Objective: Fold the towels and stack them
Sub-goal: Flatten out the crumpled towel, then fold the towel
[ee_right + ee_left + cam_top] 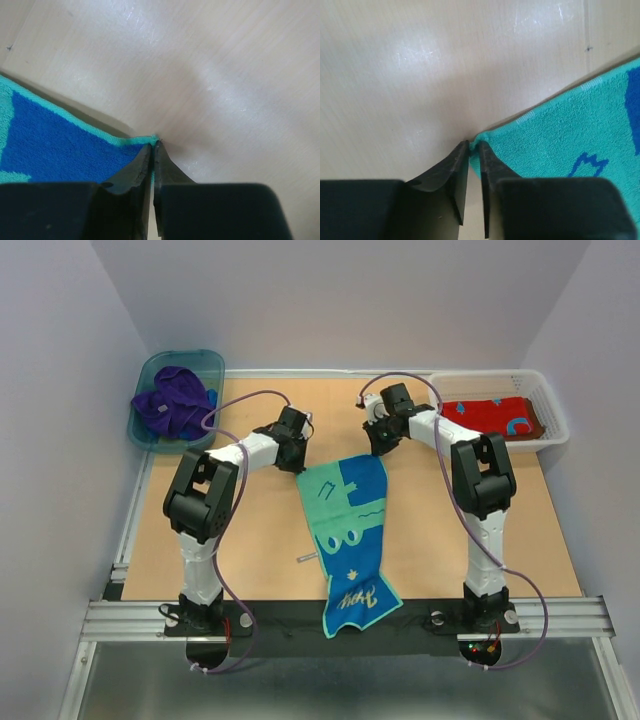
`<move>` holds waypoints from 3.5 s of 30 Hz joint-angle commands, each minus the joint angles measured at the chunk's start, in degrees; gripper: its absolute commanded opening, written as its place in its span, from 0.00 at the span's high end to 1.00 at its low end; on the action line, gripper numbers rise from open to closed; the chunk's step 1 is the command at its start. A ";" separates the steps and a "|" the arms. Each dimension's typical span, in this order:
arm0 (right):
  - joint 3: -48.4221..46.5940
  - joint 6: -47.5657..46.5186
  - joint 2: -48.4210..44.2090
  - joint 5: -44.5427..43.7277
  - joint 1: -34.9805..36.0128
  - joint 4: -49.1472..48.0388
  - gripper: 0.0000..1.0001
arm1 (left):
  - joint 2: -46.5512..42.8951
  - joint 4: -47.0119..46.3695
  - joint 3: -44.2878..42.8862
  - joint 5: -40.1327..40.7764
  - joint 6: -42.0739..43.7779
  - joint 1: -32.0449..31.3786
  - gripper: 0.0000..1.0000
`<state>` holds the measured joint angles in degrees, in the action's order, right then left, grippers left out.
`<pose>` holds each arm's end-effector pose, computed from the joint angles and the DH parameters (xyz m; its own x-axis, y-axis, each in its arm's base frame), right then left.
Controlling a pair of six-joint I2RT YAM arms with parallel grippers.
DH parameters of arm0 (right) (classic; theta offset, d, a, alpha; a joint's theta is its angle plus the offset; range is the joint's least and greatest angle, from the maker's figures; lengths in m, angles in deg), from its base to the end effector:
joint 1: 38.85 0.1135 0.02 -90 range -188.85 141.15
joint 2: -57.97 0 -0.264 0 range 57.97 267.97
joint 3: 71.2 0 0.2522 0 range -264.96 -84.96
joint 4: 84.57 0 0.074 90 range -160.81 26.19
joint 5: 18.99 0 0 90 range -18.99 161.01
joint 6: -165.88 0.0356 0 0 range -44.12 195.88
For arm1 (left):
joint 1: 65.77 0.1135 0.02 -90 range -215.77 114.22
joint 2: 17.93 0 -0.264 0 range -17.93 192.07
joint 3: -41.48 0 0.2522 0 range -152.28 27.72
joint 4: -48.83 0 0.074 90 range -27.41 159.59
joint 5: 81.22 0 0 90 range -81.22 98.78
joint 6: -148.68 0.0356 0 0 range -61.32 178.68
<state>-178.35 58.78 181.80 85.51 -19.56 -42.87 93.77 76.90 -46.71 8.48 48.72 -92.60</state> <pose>0.4364 0.1622 0.1681 -0.6377 -0.5248 -0.5638 -0.6604 0.7492 0.0496 0.3720 -0.1884 0.1723 -0.7672 0.1942 -0.6113 0.3265 0.9386 -0.1115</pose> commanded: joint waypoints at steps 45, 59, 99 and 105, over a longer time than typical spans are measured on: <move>-8.04 7.61 -56.86 5.72 0.75 -2.98 1.00 | -53.43 3.09 -26.38 7.67 20.41 -10.52 1.00; -5.76 1.11 -32.27 -16.33 0.75 -13.77 1.00 | -27.37 -8.31 -15.38 17.10 20.15 2.91 1.00; 20.34 14.19 -30.13 -1.59 -0.92 -16.61 0.99 | -25.82 -2.17 8.93 -6.21 4.16 10.83 1.00; 26.93 16.84 -34.35 -0.62 -0.48 -15.90 1.00 | -29.08 -3.84 14.92 -7.70 1.43 10.39 1.00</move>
<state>-153.74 73.53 151.44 86.80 -19.15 -60.37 68.55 72.42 -34.54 -1.55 51.89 -83.36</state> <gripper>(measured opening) 0.012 0.022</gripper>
